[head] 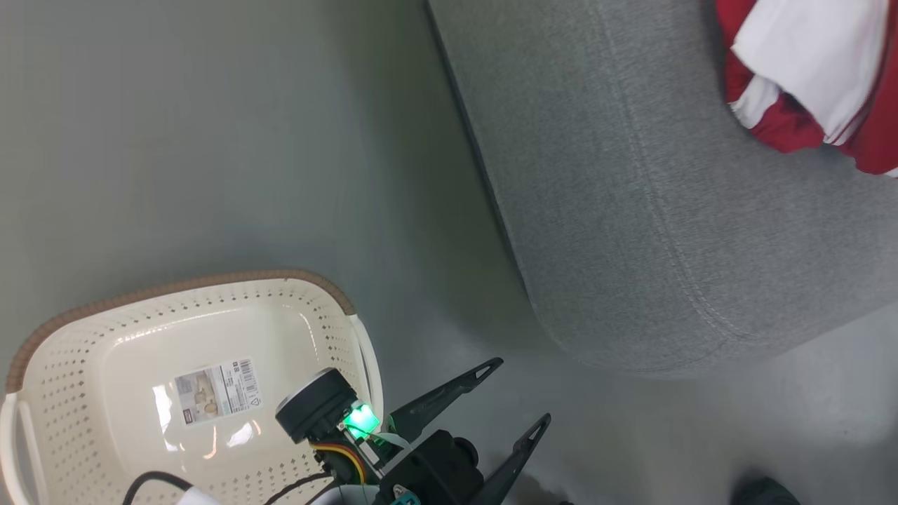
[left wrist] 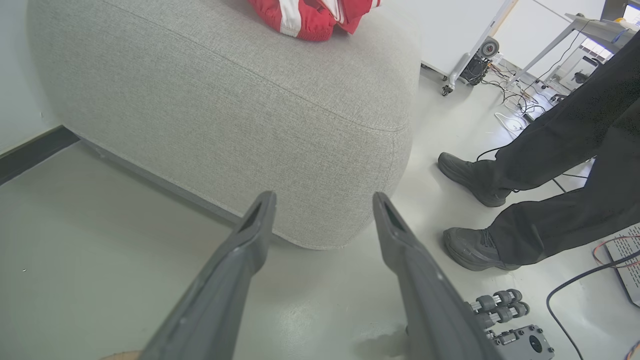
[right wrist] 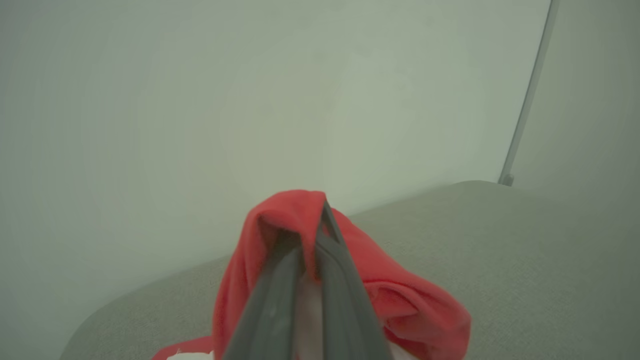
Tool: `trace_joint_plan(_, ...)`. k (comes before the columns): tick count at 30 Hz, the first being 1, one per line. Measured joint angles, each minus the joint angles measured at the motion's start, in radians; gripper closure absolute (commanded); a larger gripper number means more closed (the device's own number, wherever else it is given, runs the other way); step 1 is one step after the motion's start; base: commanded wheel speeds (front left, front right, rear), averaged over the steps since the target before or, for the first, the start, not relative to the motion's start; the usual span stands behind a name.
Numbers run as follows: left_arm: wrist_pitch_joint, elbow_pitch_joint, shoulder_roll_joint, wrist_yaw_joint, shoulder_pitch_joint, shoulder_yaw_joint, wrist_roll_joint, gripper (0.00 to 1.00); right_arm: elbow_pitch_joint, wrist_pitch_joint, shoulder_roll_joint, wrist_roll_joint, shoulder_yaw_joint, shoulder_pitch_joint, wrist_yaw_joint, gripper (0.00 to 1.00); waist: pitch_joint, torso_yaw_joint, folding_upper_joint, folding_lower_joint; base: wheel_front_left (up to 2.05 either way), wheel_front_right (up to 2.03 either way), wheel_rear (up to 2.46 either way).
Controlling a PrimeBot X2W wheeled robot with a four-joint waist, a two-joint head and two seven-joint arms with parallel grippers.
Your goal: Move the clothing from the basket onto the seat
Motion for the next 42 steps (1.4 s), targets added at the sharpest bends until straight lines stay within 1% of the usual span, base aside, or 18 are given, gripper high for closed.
trace_joint_plan(7, 0.002, -0.013, 0.004, 0.0, -0.019, 0.002, 0.005, 0.0, 0.094, 0.0, 0.018, 0.039, -0.001, -0.033, 0.015, 1.0, 0.049, 0.028, 0.0, 0.0, 0.0, 0.0, 0.0)
trace_joint_plan(13, 0.009, -0.02, 0.007, 0.0, -0.037, 0.004, 0.014, 0.0, 0.16, 0.0, 0.018, 0.056, -0.003, -0.07, 0.025, 1.0, 0.093, 0.051, 0.0, 0.0, 0.0, 0.0, 0.0)
trace_joint_plan(22, 0.005, -0.011, 0.012, 0.0, -0.043, 0.011, 0.014, 0.0, 0.211, 0.0, 0.025, 0.054, 0.012, -0.119, 0.029, 1.0, 0.116, 0.065, 0.0, 0.0, 0.0, 0.0, 0.0)
trace_joint_plan(23, -0.002, -0.005, 0.012, 0.0, -0.049, 0.011, 0.014, 0.0, 0.213, 0.0, 0.025, 0.054, 0.014, -0.12, 0.029, 0.98, 0.115, 0.066, 0.0, 0.0, 0.0, 0.0, 0.0)
trace_joint_plan(24, -0.002, -0.001, 0.012, 0.0, -0.054, 0.012, 0.014, 0.0, 0.218, 0.0, 0.026, 0.053, 0.017, -0.12, 0.03, 0.85, 0.113, 0.066, 0.0, 0.0, 0.0, 0.0, 0.0)
trace_joint_plan(25, -0.006, 0.002, 0.012, 0.0, -0.055, 0.012, 0.014, 0.0, 0.225, 0.0, 0.027, 0.052, 0.019, -0.12, 0.03, 0.68, 0.111, 0.065, 0.0, 0.0001, 0.0, 0.0, 0.0)
trace_joint_plan(26, -0.012, 0.007, 0.01, 0.0, -0.055, 0.012, 0.014, 0.0, 0.231, 0.0, 0.026, 0.05, 0.02, -0.12, 0.03, 0.58, 0.108, 0.065, 0.0, 0.0001, 0.0, 0.0, 0.0)
trace_joint_plan(27, -0.015, 0.012, 0.008, 0.0, -0.055, 0.012, 0.014, 0.0, 0.236, 0.0, 0.026, 0.045, 0.02, -0.12, 0.03, 0.15, 0.104, 0.065, 0.0, 0.0, 0.0, 0.0, 0.0)
trace_joint_plan(28, -0.019, 0.014, 0.006, 0.0, -0.055, 0.011, 0.014, 0.0, 0.24, 0.0, 0.024, 0.045, 0.021, -0.12, 0.03, 0.0, 0.1, 0.066, -0.0001, 0.0, 0.0, 0.0, 0.0)
trace_joint_plan(34, -0.047, 0.048, -0.004, 0.0, -0.056, 0.011, 0.013, 0.0, 0.254, 0.0, 0.023, 0.029, 0.03, -0.118, 0.034, 0.0, 0.068, 0.067, -0.0002, -0.0001, 0.0, 0.0, 0.0)
trace_joint_plan(38, -0.072, 0.074, -0.023, 0.0, -0.056, 0.009, 0.013, 0.0, 0.264, 0.0, 0.007, 0.015, 0.031, -0.11, 0.034, 0.0, 0.037, 0.069, -0.0001, -0.0001, 0.0, 0.0, 0.0)
trace_joint_plan(42, -0.095, 0.099, -0.035, -0.001, -0.056, 0.009, 0.002, 0.0, 0.266, 0.0, 0.003, -0.006, 0.034, -0.067, 0.035, 0.0, -0.001, 0.072, -0.0002, -0.0001, 0.0, 0.0, 0.0)
